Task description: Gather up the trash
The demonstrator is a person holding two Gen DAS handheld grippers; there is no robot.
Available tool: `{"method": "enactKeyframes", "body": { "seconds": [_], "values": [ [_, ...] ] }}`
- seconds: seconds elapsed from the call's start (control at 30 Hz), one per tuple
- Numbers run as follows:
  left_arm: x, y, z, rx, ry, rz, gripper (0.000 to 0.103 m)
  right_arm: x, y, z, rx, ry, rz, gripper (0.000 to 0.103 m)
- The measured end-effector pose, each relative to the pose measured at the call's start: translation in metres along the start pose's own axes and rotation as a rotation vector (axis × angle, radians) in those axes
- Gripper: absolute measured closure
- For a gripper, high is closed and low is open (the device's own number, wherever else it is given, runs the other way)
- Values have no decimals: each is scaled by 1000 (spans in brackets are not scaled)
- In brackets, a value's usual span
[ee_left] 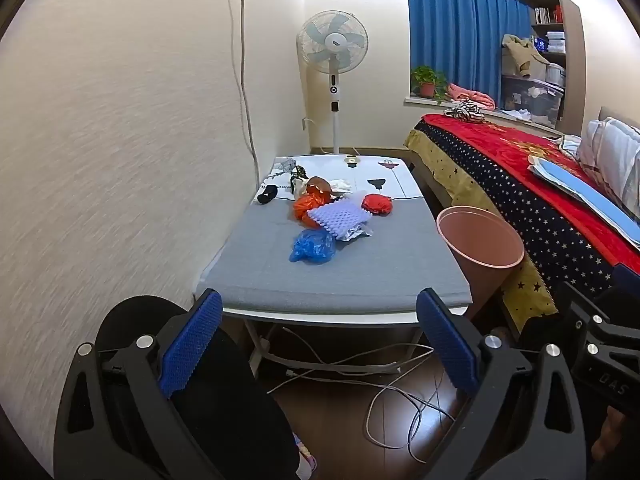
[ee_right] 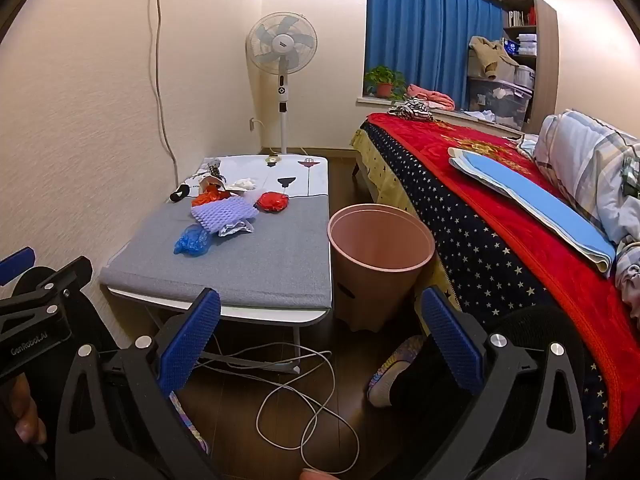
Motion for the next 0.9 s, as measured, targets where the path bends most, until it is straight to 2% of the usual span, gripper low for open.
{"method": "enactKeyframes", "body": {
  "seconds": [0.9],
  "values": [
    [0,0,0,3,6,-3,9,2,1,-1,-3,-4,5,5]
  ]
}}
Point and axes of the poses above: each gripper's, at about its wrist camera, not at the fingertips, and y roughly against the way its jaws point, z to its left, x to its underside, the point moved 6 cm from there along -y, roughly the way its jaws point, and after that the axes turned 4 degrees about x, right-handed, at the moved point
